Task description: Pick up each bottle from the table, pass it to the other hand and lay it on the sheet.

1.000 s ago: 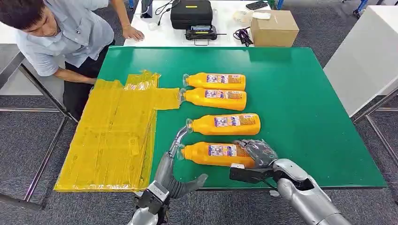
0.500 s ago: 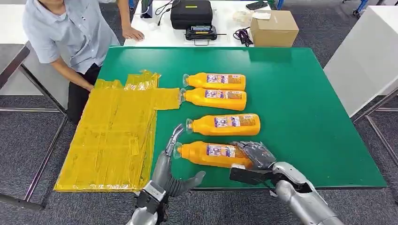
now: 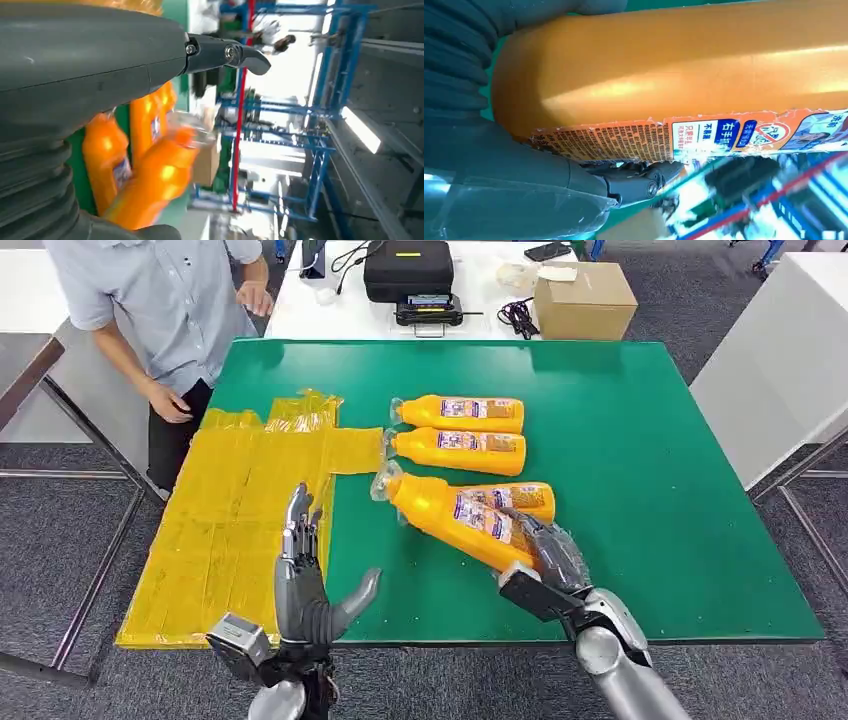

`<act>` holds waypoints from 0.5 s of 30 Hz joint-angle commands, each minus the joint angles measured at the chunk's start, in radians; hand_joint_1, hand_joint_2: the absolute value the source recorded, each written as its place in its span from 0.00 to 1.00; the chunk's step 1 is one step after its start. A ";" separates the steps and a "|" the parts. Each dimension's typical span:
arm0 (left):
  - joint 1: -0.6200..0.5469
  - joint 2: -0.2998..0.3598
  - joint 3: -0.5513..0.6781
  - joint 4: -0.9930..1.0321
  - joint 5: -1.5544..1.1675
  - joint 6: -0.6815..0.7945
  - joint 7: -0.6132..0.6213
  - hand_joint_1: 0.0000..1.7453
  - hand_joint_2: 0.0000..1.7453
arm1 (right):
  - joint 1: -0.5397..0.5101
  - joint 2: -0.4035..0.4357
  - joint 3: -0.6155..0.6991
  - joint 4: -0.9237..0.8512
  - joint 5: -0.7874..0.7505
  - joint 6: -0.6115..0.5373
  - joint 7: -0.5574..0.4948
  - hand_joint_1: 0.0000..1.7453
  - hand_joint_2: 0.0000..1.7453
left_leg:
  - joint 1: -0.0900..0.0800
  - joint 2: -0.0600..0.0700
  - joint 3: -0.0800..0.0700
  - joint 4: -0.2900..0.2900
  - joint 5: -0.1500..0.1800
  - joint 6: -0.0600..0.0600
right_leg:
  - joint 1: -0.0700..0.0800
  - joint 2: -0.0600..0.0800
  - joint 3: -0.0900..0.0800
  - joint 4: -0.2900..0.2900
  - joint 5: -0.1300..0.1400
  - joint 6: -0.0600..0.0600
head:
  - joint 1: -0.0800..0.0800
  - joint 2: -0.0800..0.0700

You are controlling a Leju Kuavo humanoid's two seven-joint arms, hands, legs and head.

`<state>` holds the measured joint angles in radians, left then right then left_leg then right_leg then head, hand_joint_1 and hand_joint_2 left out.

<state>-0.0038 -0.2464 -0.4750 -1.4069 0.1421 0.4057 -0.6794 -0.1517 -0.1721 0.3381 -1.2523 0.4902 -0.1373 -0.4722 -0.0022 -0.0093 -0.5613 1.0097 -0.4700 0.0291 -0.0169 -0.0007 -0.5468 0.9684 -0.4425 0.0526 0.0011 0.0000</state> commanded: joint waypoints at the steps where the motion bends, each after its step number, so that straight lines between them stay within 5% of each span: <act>1: 0.001 0.041 0.031 0.131 0.250 -0.257 0.065 0.00 1.00 | 0.032 0.090 -0.090 -0.075 -0.039 -0.010 -0.064 1.00 1.00 | 0.000 0.001 0.002 -0.001 0.000 -0.002 | 0.000 0.001 0.001 -0.001 0.000 -0.002 | 0.000 0.000; 8: -0.036 0.050 0.001 0.191 0.344 -0.458 0.124 0.00 1.00 | 0.001 0.122 -0.009 -0.049 -0.067 0.053 -0.106 1.00 1.00 | 0.001 0.003 0.002 -0.001 0.000 -0.001 | 0.001 0.002 0.001 0.000 0.001 -0.001 | 0.000 0.000; 15: -0.096 0.026 -0.002 0.235 0.309 -0.443 0.120 0.00 1.00 | -0.022 0.154 0.105 -0.005 -0.056 0.096 -0.124 1.00 1.00 | 0.001 0.003 0.002 -0.001 0.000 -0.002 | 0.001 0.002 0.001 0.000 0.001 -0.002 | 0.000 0.000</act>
<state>-0.0092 -0.2346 -0.4646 -1.2921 0.4666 -0.0481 -0.5600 -0.1169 -0.0596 0.3207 -1.3222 0.4295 -0.0733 -0.5840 -0.0020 -0.0090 -0.5609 1.0096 -0.4699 0.0290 -0.0168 -0.0006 -0.5467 0.9687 -0.4425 0.0525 0.0012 0.0000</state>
